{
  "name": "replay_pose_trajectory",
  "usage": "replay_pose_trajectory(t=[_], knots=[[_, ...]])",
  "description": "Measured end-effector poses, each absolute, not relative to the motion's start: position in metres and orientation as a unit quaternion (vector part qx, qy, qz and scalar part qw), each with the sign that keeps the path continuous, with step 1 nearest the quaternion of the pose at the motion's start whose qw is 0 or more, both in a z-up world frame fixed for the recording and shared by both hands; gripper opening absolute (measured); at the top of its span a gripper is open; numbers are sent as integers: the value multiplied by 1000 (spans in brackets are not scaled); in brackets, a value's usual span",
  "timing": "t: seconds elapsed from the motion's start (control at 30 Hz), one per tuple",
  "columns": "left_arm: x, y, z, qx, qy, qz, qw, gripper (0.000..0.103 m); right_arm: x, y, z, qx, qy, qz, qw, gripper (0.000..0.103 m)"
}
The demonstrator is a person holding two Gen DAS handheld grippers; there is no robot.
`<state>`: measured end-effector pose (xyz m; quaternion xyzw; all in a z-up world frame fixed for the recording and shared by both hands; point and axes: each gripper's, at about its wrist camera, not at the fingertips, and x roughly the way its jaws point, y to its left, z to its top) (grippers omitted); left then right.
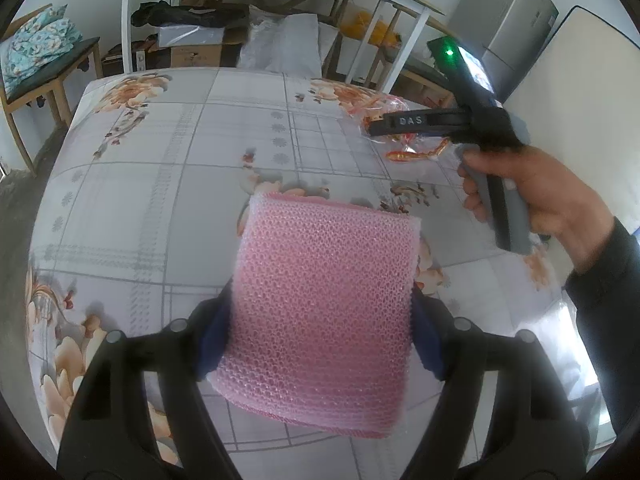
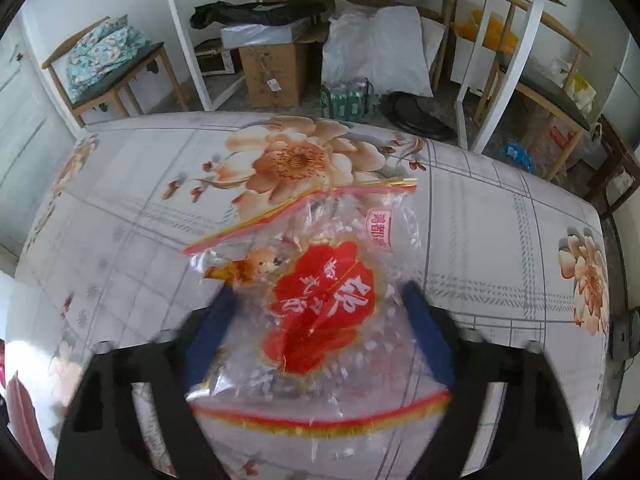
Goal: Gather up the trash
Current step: 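Carry the pink pad and candy packet with both grippers toward the basket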
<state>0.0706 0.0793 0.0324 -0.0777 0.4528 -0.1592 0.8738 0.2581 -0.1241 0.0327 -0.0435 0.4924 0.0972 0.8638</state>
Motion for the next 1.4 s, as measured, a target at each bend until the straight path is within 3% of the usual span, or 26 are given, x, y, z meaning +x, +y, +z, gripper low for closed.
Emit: replay_pose_trajectory(t=[0.2,0.27,0.57,0.9,1.2,1.4], knots=[[72,79,32,-82,453,-158,874,73,240,-128,35,-31,480,111,870,45],[71,81,32,-85,452,-156,874,73,235,-130,36,-22,477,120,870,30],[70,85,37,-90,443,-152,879,73,197,-121,46,-27,465,147,872,23],[43,102,77,-88,390,-143,905,72,111,-99,108,-32,401,169,900,22],[-108,208,145,-86,332,-39,938,73,-4,-2,167,-55,338,256,904,22],[-263,315,117,-95,374,127,914,73,-104,103,170,-58,325,376,866,22]])
